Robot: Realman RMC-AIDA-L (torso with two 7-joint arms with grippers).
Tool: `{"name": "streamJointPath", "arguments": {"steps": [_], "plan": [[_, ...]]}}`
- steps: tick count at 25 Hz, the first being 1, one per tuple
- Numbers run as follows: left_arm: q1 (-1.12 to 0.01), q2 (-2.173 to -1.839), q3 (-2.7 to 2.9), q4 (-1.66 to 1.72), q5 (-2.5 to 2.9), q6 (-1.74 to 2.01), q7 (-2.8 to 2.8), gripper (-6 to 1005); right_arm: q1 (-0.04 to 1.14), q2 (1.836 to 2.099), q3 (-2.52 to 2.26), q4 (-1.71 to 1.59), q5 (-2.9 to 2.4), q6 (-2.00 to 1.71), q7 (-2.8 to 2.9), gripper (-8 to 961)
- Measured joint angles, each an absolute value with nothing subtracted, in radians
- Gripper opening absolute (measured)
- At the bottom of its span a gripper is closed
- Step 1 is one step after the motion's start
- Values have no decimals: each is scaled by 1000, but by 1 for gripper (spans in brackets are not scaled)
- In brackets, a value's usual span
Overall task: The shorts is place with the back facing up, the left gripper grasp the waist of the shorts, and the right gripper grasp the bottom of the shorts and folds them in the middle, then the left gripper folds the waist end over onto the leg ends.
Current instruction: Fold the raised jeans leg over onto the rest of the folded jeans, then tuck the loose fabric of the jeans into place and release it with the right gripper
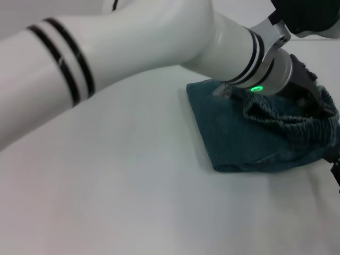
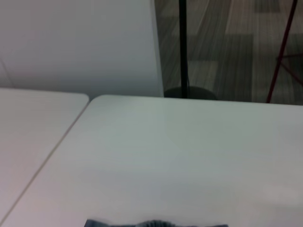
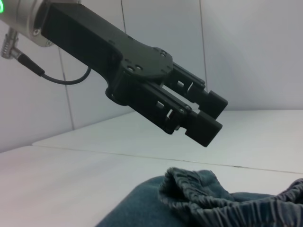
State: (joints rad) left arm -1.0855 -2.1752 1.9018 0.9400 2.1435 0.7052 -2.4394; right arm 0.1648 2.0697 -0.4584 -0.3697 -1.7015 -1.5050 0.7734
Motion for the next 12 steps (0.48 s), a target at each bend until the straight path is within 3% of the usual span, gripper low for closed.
{"name": "streamJointPath", "arguments": {"steps": [12], "plan": [[-669, -2175, 1734, 1239, 2046, 724, -2178, 826, 170, 2081, -459, -508, -1701, -1621, 902, 44]]}}
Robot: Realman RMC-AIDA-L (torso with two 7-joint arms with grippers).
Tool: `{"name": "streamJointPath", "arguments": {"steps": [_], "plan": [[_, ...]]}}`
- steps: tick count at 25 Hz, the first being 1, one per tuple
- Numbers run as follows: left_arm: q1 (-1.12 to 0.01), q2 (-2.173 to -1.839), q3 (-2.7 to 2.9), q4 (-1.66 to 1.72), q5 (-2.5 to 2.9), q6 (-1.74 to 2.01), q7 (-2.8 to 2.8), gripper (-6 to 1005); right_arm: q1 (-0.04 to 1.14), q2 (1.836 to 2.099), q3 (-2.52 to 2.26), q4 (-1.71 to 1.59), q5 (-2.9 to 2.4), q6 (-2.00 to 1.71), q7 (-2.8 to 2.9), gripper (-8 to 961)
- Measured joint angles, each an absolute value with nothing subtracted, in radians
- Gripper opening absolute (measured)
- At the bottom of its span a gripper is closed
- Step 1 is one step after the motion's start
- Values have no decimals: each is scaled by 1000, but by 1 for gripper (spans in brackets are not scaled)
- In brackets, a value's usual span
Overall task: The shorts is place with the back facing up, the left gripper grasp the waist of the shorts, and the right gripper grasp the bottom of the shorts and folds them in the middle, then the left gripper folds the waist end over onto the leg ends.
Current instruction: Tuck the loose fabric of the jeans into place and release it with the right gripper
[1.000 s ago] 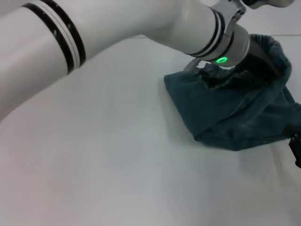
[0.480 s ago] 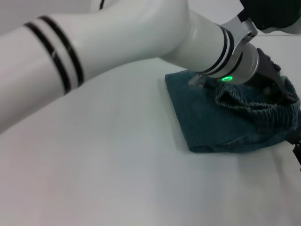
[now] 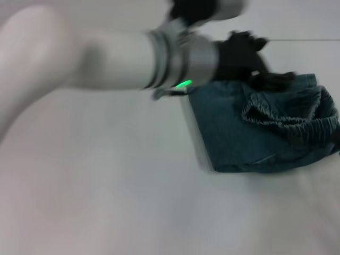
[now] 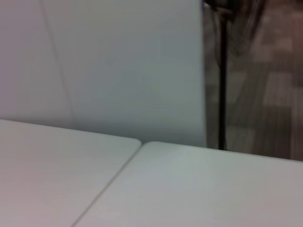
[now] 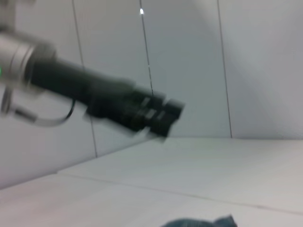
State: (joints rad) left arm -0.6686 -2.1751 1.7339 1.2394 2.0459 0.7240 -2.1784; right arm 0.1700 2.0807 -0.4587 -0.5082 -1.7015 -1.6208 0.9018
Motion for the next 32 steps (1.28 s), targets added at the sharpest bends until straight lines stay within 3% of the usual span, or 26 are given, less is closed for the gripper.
{"name": "streamJointPath", "arguments": {"steps": [6, 14, 22, 32], "plan": [[-500, -2175, 1473, 1056, 1620, 944, -1673, 876, 187, 2085, -491, -710, -1701, -1640, 1092, 49], [-480, -2163, 1092, 699, 1509, 1291, -1289, 875, 227, 2090, -577, -1004, -1777, -1633, 1388, 393], [-364, -2158, 872, 530, 1514, 1411, -1080, 873, 381, 2092, -736, -1347, -2152, -1532, 1809, 721], [-311, -2158, 801, 521, 1527, 1392, -1073, 872, 649, 2097, -1063, -1420, -2668, -1644, 2083, 851]]}}
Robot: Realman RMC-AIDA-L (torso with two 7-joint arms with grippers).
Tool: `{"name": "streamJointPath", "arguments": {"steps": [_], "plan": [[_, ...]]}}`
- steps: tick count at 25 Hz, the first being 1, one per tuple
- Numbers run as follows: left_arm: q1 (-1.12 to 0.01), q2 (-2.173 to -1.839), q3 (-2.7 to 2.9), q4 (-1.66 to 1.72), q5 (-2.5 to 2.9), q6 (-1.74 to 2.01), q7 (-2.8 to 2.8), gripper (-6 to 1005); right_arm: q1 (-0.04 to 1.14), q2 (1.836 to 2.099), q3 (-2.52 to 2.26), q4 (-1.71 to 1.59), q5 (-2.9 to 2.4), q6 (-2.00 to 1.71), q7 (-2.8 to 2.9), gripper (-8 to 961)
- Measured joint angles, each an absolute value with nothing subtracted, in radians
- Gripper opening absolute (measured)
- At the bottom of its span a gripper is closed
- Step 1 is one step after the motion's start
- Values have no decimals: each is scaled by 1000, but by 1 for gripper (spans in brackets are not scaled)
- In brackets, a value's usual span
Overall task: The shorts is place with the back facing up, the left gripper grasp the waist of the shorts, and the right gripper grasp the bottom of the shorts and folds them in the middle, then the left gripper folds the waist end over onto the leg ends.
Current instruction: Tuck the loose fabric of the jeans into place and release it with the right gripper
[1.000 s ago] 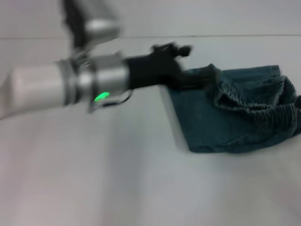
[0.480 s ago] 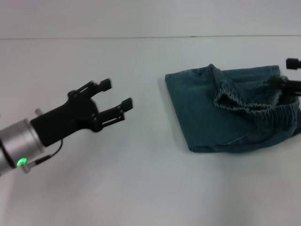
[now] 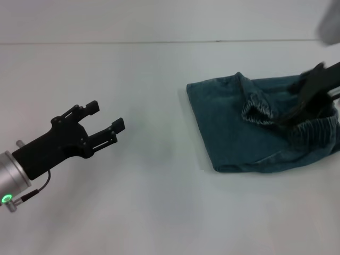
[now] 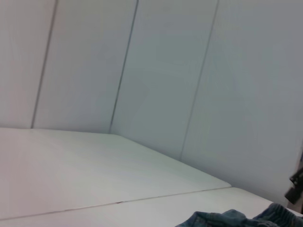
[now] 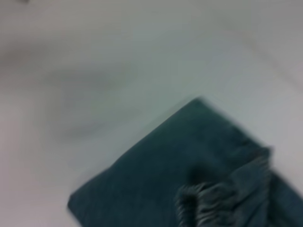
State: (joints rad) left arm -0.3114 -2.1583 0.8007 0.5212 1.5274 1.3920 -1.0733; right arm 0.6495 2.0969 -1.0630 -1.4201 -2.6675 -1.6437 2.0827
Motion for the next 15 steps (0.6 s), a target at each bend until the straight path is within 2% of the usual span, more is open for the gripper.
{"name": "streamJointPath", "arguments": {"steps": [15], "plan": [[-309, -2160, 783, 513, 1523, 1349, -1062, 873, 655, 2106, -1480, -1313, -2819, -1361, 2320, 851]]}}
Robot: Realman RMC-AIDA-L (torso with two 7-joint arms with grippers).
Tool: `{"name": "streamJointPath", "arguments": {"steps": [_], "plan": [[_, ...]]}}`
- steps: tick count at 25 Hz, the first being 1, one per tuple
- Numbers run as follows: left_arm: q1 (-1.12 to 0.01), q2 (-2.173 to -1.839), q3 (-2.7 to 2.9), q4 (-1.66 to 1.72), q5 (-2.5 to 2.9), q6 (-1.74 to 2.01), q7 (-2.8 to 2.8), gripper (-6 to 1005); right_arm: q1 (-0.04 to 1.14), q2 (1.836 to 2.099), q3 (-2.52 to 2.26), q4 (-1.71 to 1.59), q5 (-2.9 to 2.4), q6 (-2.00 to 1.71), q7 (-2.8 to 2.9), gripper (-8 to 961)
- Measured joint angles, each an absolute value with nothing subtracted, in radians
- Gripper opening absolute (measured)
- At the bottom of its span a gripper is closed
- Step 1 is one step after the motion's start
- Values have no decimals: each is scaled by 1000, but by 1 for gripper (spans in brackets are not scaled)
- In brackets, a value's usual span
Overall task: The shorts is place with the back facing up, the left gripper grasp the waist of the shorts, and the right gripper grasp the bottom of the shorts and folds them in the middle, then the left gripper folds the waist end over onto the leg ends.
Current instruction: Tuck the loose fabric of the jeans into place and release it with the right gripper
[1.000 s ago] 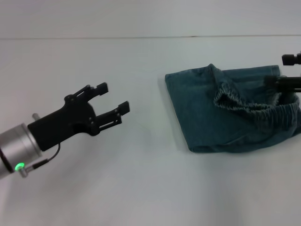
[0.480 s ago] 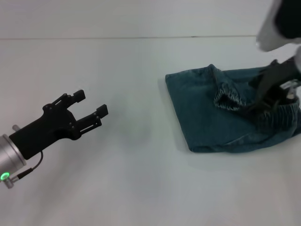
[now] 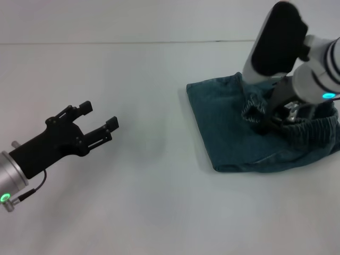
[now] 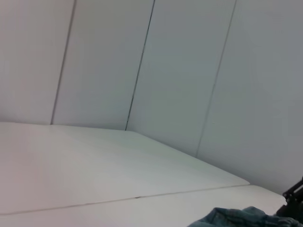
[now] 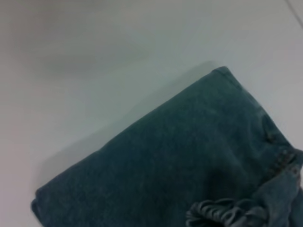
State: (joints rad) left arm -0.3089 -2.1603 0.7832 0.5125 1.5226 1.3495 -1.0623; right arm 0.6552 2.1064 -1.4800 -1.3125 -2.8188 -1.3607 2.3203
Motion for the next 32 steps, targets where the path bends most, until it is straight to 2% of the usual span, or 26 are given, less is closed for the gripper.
{"name": "streamJointPath", "arguments": {"steps": [13, 19, 24, 29, 32], "plan": [[-316, -2160, 763, 512, 1519, 1326, -1062, 872, 657, 2107, -1565, -1228, -2862, -1214, 2400, 826], [-325, -2160, 762, 512, 1517, 1318, -1060, 872, 647, 2103, -1554, -1237, -2856, -1214, 2389, 621], [-326, -2160, 762, 514, 1517, 1318, -1058, 873, 634, 2101, -1524, -1243, -2845, -1214, 2388, 365], [-326, -2159, 761, 517, 1517, 1317, -1058, 873, 617, 2098, -1455, -1252, -2836, -1212, 2376, 158], [-326, -2158, 761, 518, 1516, 1317, -1058, 873, 602, 2096, -1372, -1254, -2835, -1204, 2356, 142]]}}
